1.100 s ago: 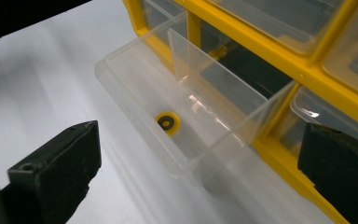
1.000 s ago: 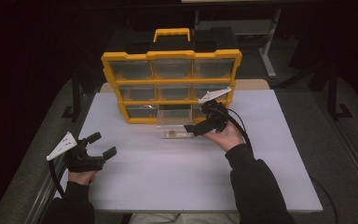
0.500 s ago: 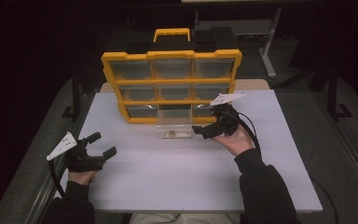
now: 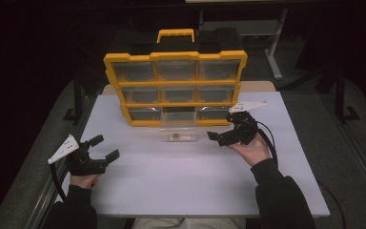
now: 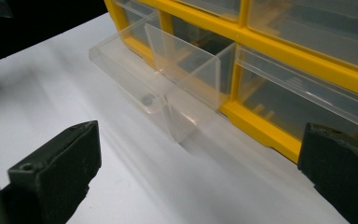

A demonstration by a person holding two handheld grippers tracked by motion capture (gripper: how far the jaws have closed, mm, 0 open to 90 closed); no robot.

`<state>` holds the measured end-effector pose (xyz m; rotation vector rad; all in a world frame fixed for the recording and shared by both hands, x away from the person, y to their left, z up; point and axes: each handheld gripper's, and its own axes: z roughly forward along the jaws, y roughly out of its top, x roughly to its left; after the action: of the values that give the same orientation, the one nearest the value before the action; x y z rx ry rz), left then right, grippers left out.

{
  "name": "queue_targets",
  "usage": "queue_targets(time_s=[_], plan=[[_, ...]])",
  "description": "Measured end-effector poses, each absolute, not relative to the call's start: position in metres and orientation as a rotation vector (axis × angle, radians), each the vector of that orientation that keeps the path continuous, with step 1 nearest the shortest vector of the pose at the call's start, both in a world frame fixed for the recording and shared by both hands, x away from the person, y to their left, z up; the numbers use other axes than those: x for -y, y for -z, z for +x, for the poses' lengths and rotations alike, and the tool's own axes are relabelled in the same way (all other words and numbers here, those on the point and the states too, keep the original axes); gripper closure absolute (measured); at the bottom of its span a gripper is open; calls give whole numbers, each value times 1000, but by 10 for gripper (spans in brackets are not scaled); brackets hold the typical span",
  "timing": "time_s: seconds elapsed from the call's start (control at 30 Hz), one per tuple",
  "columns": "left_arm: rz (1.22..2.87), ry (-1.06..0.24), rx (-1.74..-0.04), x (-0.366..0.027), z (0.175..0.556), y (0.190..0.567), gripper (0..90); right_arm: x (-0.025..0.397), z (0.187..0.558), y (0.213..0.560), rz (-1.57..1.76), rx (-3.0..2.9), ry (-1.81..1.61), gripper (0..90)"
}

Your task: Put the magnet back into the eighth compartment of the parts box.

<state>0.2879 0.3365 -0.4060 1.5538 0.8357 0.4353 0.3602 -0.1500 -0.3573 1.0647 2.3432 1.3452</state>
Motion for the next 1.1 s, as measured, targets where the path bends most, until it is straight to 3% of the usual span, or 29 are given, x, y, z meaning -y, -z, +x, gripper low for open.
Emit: queue_targets(time_s=[1.1], plan=[[1562, -437, -831, -337, 288, 406, 0, 209, 320, 384, 1145, -2166, -1456, 0]])
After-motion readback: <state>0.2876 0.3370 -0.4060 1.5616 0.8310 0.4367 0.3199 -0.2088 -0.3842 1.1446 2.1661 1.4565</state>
